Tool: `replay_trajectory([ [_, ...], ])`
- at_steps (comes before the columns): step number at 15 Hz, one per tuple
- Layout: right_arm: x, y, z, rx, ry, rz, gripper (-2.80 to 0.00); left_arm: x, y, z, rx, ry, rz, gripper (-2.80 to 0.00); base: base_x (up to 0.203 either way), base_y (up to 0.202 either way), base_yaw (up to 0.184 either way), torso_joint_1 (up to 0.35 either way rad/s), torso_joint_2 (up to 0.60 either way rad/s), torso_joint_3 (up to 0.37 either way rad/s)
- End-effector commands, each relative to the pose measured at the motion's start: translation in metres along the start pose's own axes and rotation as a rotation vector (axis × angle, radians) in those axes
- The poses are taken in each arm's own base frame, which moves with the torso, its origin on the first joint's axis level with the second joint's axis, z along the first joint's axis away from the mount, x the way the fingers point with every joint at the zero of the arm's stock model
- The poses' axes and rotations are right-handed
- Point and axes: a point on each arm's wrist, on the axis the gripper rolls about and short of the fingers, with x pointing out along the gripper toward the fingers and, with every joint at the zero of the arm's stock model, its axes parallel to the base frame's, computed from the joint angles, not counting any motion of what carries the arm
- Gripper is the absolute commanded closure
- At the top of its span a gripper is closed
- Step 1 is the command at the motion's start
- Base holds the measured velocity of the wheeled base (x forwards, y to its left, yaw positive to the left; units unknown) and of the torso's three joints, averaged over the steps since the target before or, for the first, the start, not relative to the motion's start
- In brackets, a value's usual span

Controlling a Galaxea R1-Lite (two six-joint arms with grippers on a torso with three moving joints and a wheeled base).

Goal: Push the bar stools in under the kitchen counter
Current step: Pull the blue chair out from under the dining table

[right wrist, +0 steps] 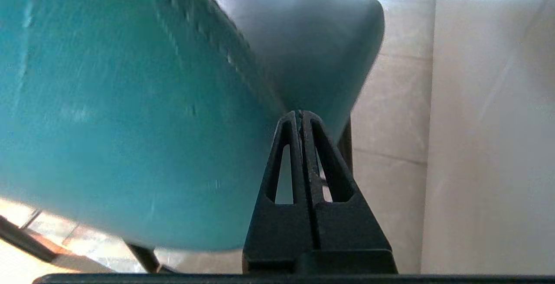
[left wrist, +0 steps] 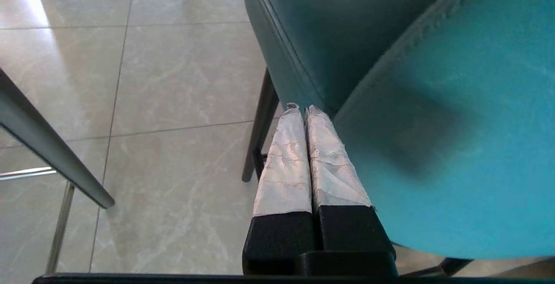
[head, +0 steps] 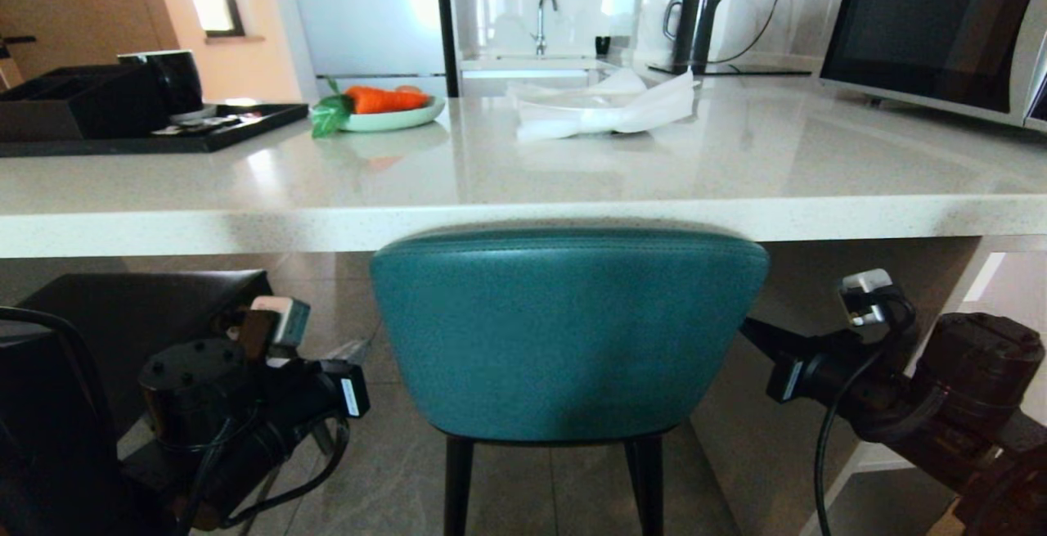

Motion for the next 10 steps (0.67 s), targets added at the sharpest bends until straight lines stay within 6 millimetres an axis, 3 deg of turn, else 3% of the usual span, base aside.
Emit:
replay_trajectory([
  [1, 0.009, -0.001, 0.003, -0.006, -0.024, 0.010, 0.00, 0.002, 0.001, 0.007, -0.005, -0.036, 0.002, 0.00, 0.000, 0.000, 0.000, 0.000, 0.00, 0.000],
  [10, 0.031, 0.009, 0.017, -0.029, -0.101, 0.077, 0.00, 0.004, -0.013, 0.022, -0.004, -0.107, -0.049, 0.00, 0.000, 0.000, 0.000, 0.000, 0.00, 0.000],
])
